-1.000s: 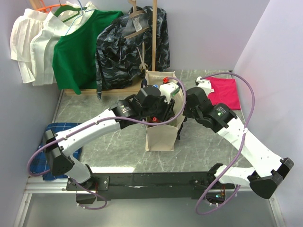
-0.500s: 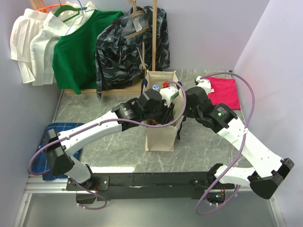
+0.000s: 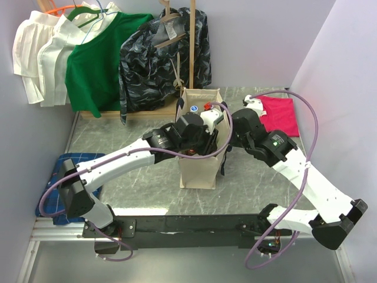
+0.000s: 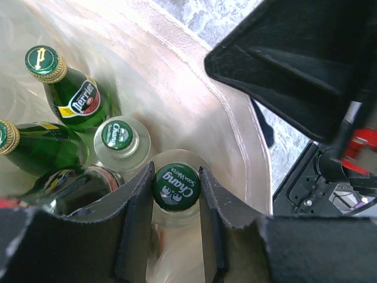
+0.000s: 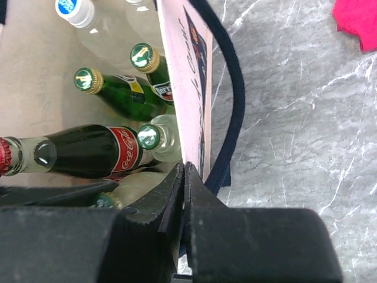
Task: Place the beverage into the canvas bag
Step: Place the drink in the canvas bag.
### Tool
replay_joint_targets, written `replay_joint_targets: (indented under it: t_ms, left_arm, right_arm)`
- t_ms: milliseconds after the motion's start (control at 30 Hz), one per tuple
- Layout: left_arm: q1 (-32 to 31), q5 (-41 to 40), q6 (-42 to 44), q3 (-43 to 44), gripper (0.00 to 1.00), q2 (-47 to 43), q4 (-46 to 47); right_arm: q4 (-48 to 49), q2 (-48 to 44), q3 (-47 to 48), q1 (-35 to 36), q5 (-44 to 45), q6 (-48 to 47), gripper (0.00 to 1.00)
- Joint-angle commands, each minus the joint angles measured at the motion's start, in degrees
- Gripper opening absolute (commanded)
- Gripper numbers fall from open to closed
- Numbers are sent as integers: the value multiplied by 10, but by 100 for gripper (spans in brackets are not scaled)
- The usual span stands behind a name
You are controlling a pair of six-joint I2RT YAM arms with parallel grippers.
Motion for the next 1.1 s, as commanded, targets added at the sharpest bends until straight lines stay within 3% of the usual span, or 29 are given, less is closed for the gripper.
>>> replay_joint_targets:
  t_ms: [0,200,400,1067]
  left_arm:
    - [-4,1,-16,16,1,-5,99]
    - [-5,-17,-13,19,1,2,90]
    - [-7,-23,-13,24,1,8,81]
    - [-23,-62,-2,32,1,32,36]
  right_arm:
    - [96,-62,26,-2,28,-7,14]
    - [90,-61,25,-1,31,-11,49]
    - [89,-70,17,-1,44,-10,54]
    - [83,-78,5,-2,66,-7,59]
